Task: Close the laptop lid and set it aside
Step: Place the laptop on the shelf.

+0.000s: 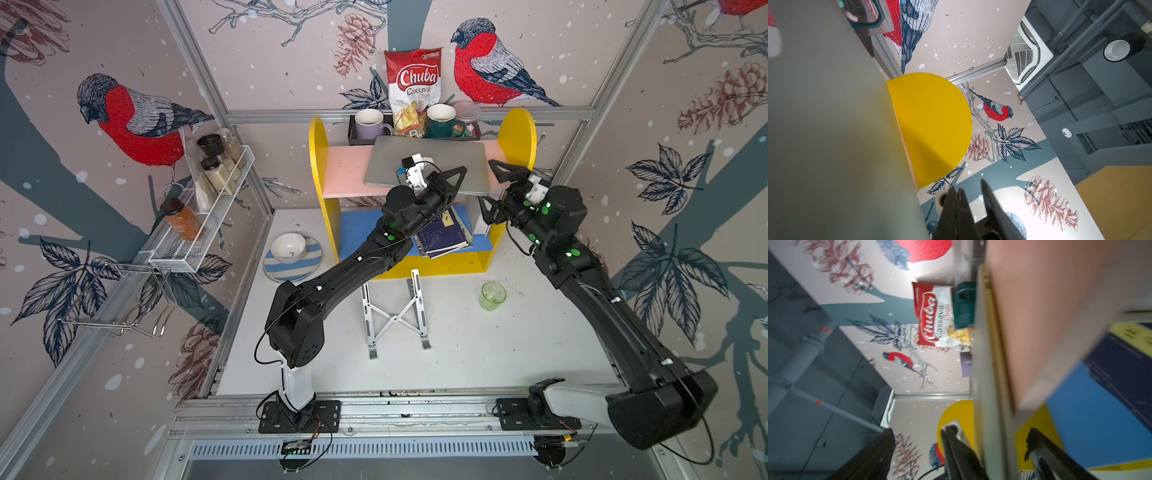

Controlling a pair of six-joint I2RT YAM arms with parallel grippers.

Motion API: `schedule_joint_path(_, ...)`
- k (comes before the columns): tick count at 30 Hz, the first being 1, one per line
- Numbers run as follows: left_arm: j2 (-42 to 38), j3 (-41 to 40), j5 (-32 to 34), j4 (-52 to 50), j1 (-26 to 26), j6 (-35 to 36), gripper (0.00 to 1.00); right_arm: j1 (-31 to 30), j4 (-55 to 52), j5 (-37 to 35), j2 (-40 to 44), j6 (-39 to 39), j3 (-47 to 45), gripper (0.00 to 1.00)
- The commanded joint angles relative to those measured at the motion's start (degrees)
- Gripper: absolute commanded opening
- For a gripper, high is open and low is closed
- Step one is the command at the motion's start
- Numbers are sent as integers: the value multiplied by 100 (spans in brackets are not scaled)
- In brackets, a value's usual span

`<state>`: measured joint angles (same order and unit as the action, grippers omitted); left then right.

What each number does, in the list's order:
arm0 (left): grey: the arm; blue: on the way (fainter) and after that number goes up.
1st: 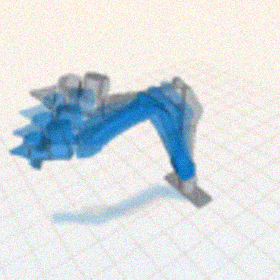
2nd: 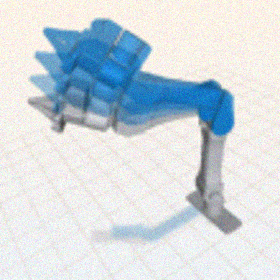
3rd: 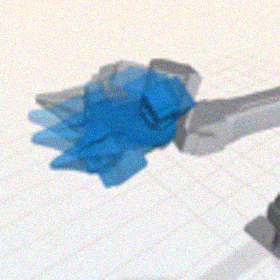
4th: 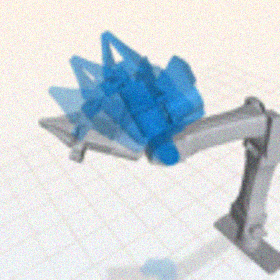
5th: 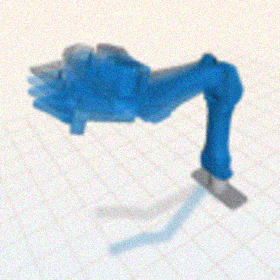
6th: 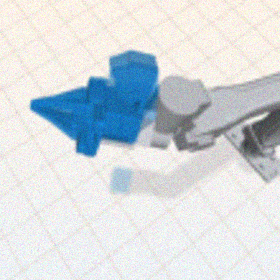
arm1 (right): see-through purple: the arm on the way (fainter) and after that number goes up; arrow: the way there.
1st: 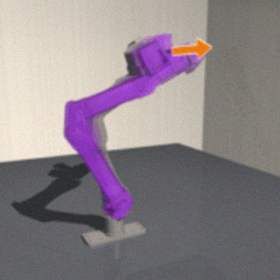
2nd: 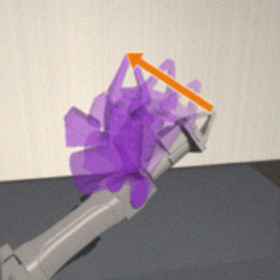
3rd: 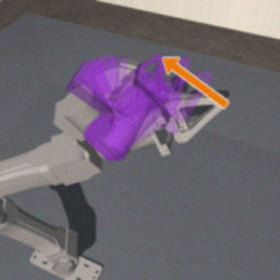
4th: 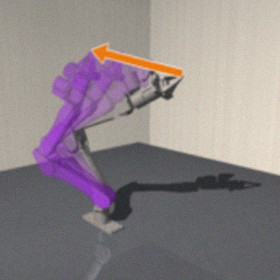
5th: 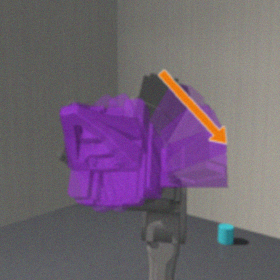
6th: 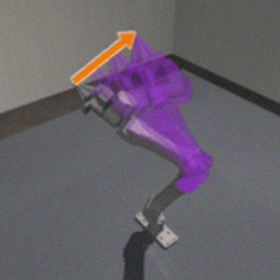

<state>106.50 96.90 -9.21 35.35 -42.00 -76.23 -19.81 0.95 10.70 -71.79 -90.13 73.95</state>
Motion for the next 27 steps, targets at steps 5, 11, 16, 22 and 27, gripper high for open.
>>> schedule_joint_path(5,17,34,12,23,41,-31,1,134,-824,-229,297,222,-153,95)
schedule_joint_path(11,9,41,-47,179,39,-27,7,208,-798,-20,263,409,-117,79)
schedule_joint_path(16,-279,-157,-38,266,-11,75,33,205,-970,101,369,827,-53,76)
schedule_joint_path(22,-959,-710,157,163,-134,381,64,190,-1436,-76,807,1481,-88,73)
schedule_joint_path(27,-1808,-1420,410,-172,-299,742,68,175,-1751,9,1084,1903,-135,60)
